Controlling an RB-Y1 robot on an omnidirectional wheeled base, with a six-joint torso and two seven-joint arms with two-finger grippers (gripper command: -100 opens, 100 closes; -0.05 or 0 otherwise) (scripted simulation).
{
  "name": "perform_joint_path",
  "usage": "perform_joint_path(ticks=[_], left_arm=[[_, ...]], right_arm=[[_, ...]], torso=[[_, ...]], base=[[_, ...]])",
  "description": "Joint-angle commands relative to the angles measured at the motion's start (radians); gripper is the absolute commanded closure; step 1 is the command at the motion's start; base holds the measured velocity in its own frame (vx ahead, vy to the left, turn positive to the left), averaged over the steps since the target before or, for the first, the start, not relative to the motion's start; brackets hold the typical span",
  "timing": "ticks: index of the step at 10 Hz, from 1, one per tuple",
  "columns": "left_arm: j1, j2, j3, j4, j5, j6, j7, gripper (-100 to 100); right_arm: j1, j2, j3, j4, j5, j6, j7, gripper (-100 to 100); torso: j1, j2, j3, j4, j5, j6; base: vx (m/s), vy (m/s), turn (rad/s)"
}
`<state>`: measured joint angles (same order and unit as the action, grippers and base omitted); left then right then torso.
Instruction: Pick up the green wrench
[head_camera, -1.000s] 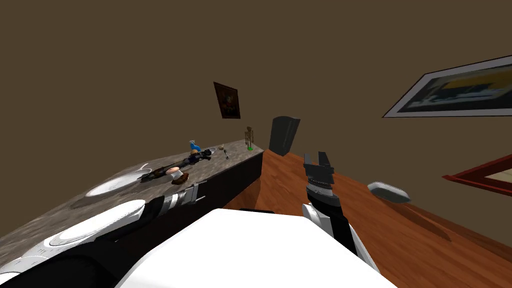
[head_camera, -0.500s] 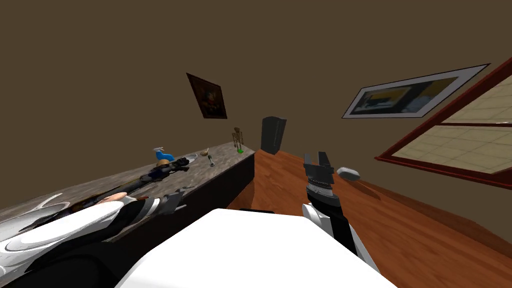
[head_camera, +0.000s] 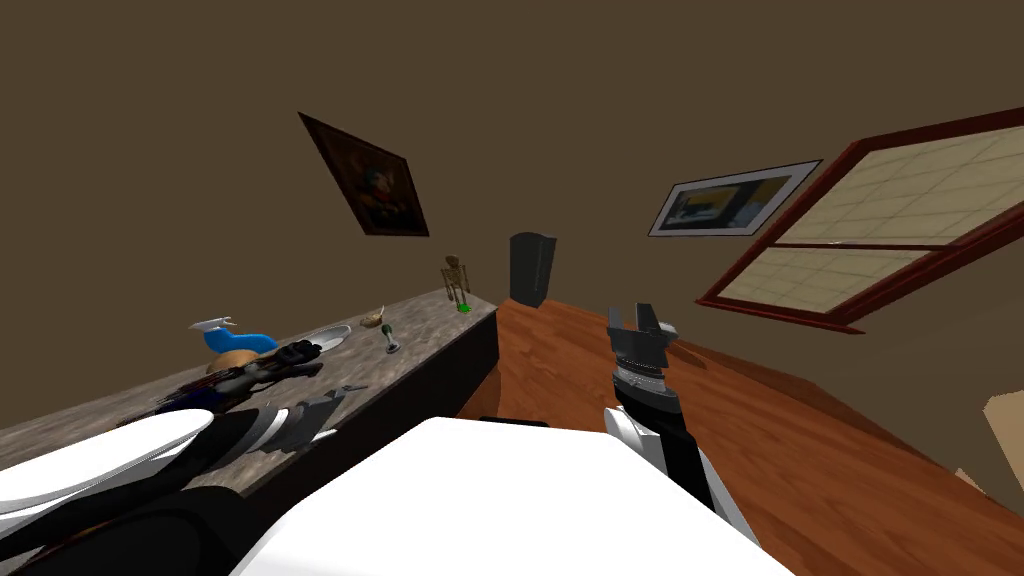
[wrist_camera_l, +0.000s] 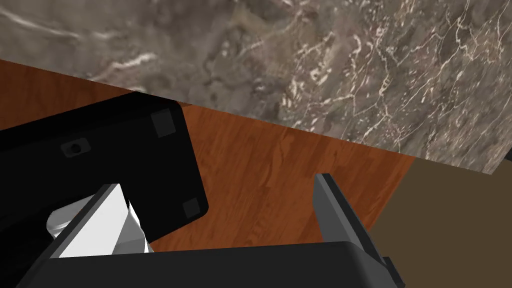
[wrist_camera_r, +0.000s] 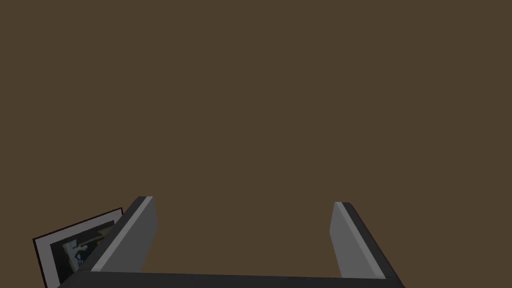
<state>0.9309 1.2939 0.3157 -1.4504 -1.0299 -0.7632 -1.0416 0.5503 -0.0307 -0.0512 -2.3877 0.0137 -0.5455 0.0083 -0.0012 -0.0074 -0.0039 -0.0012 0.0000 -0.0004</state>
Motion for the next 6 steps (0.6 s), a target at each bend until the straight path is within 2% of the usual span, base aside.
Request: perform_joint_path(ticks=[1,2,3,4,5,6], left_arm=[[0.012,0.009,0.013,0.038,-0.019,-0.019,-0.028,-100],[0.044,0.022,0.034,0.072,-0.063,-0.043,-0.066,-100],[0.044,0.022,0.034,0.072,-0.063,-0.043,-0.067,-100],[0.044,0.022,0.034,0.087,-0.063,-0.043,-0.067,-100],[0.076,0.028,0.055,0.124,-0.106,-0.067,-0.103,-100],[0.103,0.028,0.072,0.162,-0.136,-0.091,-0.137,-100]], right_arm=[[0.0,0.0,0.0,0.0,0.0,0.0,0.0,0],[0.0,0.0,0.0,0.0,0.0,0.0,0.0,0],[0.0,0.0,0.0,0.0,0.0,0.0,0.0,0],[0.0,0.0,0.0,0.0,0.0,0.0,0.0,0],[0.0,0.0,0.0,0.0,0.0,0.0,0.0,0],[0.0,0.0,0.0,0.0,0.0,0.0,0.0,0]], torso=[[0.0,0.0,0.0,0.0,0.0,0.0],[0.001,0.0,0.0,0.0,0.0,-0.001],[0.001,-0.002,-0.001,-0.001,0.0,0.0],[0.001,-0.001,-0.001,-0.001,0.0,-0.001],[0.001,0.002,0.001,0.0,0.0,-0.002],[0.001,0.0,0.0,0.0,0.0,0.0]], base=[[0.116,-0.004,-0.287],[0.15,0.0,-0.337],[0.124,0.013,-0.247],[0.059,0.011,-0.029],[0.117,-0.007,-0.422],[0.222,0.047,-0.459]])
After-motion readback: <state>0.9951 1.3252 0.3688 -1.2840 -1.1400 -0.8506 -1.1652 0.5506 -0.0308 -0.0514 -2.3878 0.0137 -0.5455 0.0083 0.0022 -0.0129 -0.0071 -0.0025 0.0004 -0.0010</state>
